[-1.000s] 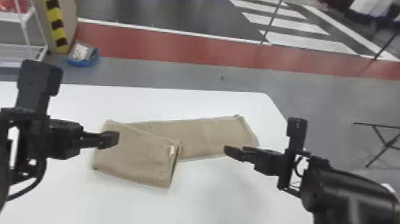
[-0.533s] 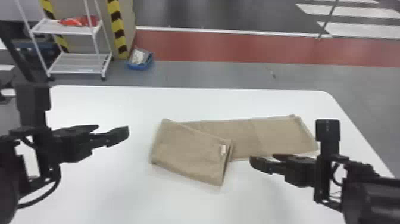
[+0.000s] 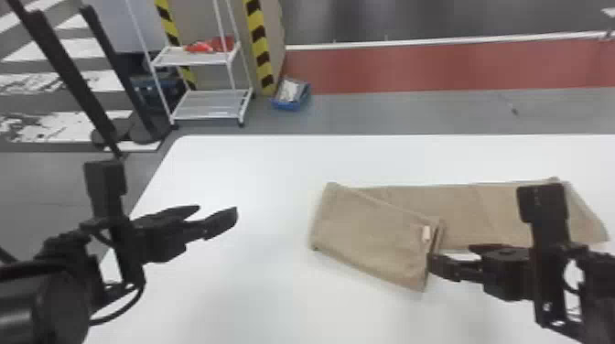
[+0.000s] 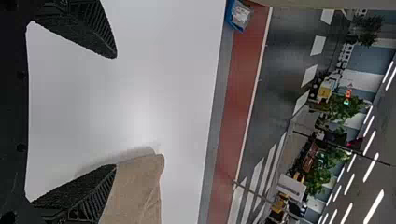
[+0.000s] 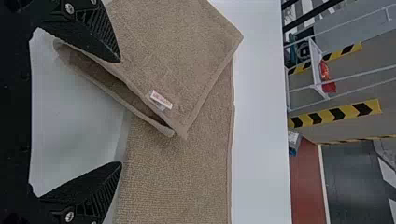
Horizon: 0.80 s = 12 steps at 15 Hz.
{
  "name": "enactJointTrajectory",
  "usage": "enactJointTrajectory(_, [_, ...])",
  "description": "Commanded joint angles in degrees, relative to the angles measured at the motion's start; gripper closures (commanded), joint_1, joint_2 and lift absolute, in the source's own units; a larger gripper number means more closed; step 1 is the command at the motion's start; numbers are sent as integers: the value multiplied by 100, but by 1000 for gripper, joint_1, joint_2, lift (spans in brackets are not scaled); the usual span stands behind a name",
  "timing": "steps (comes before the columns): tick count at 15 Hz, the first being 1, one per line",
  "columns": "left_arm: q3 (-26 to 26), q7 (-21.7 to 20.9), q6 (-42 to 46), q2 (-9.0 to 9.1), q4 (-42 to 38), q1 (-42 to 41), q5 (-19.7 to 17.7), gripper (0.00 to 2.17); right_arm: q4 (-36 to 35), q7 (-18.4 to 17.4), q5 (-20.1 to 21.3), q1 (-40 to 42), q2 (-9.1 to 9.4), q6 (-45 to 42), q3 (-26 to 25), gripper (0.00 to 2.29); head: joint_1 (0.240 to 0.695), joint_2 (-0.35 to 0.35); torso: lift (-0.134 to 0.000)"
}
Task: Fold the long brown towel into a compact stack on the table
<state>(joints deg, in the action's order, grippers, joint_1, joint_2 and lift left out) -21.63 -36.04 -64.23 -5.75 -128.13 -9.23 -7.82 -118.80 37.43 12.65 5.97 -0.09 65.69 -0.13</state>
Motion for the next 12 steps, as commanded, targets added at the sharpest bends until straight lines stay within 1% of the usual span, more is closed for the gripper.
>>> enactJointTrajectory(1, [-69, 0, 63, -102, 87, -18, -124, 43, 208, -34, 98, -123, 14, -34, 128, 134, 695, 162, -124])
enactJointTrajectory(4, [-87, -35, 134, -172, 184, -27, -141, 43, 402, -43, 98, -290, 14, -87, 277, 211, 695, 177, -124])
enactJointTrajectory(5, [-95, -52, 221, -172, 210, -27, -150, 43, 472, -43, 98, -351, 14, -87, 321, 225, 695, 181, -124])
enactJointTrajectory(7, [-104, -79, 239, -172, 228, -35, -176, 43, 613, -43, 115, -439, 14, -87, 400, 340, 695, 195, -124])
enactJointTrajectory(10, [-166, -105, 309, -172, 271, -53, -220, 43, 762, -43, 168, -510, 14, -104, 435, 431, 695, 204, -124])
enactJointTrajectory(12, [-157, -131, 344, -172, 342, -53, -220, 49, 789, -34, 159, -527, 14, -104, 435, 599, 695, 208, -124])
